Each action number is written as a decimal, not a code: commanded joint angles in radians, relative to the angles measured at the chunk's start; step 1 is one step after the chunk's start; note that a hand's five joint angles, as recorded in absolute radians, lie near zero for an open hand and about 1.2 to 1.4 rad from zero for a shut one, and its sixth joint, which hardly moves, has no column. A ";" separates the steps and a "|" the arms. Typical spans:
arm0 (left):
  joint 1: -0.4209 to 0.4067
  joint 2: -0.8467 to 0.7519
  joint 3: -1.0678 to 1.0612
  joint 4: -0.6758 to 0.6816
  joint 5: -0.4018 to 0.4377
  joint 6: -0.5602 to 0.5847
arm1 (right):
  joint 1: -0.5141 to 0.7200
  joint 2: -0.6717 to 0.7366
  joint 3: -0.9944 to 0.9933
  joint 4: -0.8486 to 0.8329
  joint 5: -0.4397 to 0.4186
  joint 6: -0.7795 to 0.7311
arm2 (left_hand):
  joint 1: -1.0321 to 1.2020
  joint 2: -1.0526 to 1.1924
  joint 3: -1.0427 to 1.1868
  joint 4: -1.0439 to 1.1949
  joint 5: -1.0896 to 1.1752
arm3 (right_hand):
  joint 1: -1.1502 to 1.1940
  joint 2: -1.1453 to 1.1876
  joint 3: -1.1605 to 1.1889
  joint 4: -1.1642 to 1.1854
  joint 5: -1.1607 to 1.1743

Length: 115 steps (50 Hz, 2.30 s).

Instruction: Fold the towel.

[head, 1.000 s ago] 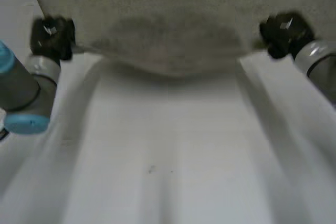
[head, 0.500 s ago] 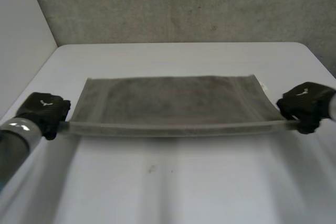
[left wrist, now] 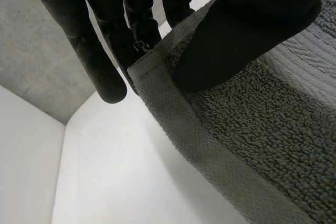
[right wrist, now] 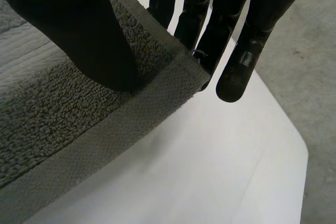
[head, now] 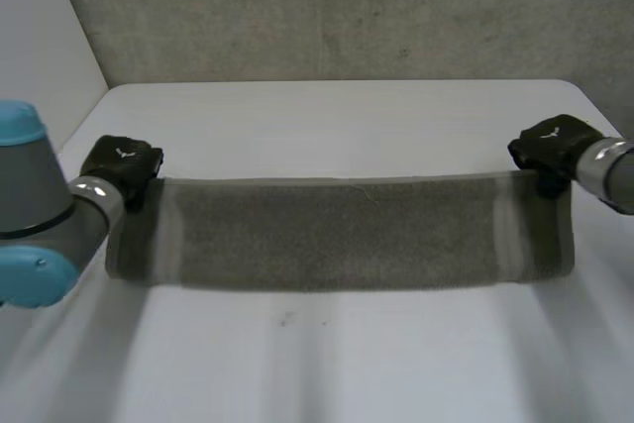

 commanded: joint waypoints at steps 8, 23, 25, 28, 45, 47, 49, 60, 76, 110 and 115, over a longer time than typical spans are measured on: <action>-0.024 -0.242 0.175 0.272 -0.045 0.003 | 0.080 0.210 -0.060 -0.481 0.086 0.012 | 0.218 0.178 0.179 0.179 0.182 | 0.316 0.224 0.204 0.196 0.310; -0.065 -0.192 0.102 0.403 -0.035 -0.002 | 0.108 0.141 -0.036 -0.586 0.117 0.087 | -1.004 -1.044 -1.043 -1.043 -1.039 | -0.906 -0.998 -1.018 -1.026 -0.912; -0.065 -0.151 0.079 0.403 -0.035 -0.005 | 0.106 0.093 -0.004 -0.586 0.124 0.132 | -1.004 -1.044 -1.043 -1.043 -1.039 | -0.906 -0.998 -1.018 -1.026 -0.912; -0.066 -0.055 0.018 0.403 -0.037 -0.010 | 0.101 -0.009 0.062 -0.588 0.123 0.218 | -1.004 -1.044 -1.043 -1.043 -1.039 | -0.906 -0.998 -1.018 -1.026 -0.912; -0.068 0.323 -0.309 0.354 -0.035 -0.272 | -0.033 -0.250 0.329 -0.254 -0.084 0.285 | -1.004 -1.044 -1.043 -1.043 -1.039 | -0.770 -0.862 -0.882 -0.890 -0.776; -0.068 0.332 -0.328 0.334 -0.035 -0.290 | -0.054 -0.250 0.352 -0.235 -0.100 0.285 | -1.004 -1.044 -1.043 -1.043 -1.039 | -0.640 -0.732 -0.752 -0.760 -0.646; -0.068 0.336 -0.343 0.312 -0.035 -0.304 | -0.087 -0.241 0.394 -0.244 -0.144 0.279 | -1.004 -1.044 -1.043 -1.043 -1.039 | -0.546 -0.638 -0.658 -0.666 -0.553; -0.076 0.333 -0.389 0.237 -0.032 -0.343 | -0.136 -0.106 0.460 -0.348 -0.236 0.195 | -1.004 -1.044 -1.043 -1.043 -1.039 | -0.502 -0.594 -0.614 -0.622 -0.509; -0.076 0.327 -0.394 0.237 -0.034 -0.343 | -0.182 -0.002 0.429 -0.482 -0.193 0.126 | -1.004 -1.044 -1.043 -1.043 -1.039 | 0.316 0.224 0.204 0.196 0.310; -0.093 0.367 -0.385 0.237 -0.043 -0.344 | 0.302 -0.135 0.277 -0.673 -0.026 0.069 | -1.004 -1.044 -1.043 -1.043 -1.039 | 0.316 0.224 0.204 0.196 0.310; -0.108 0.370 -0.380 0.237 -0.045 -0.344 | 0.474 -0.026 0.277 -0.687 -0.109 0.071 | -1.004 -1.044 -1.043 -1.043 -1.039 | 0.316 0.224 0.204 0.196 0.310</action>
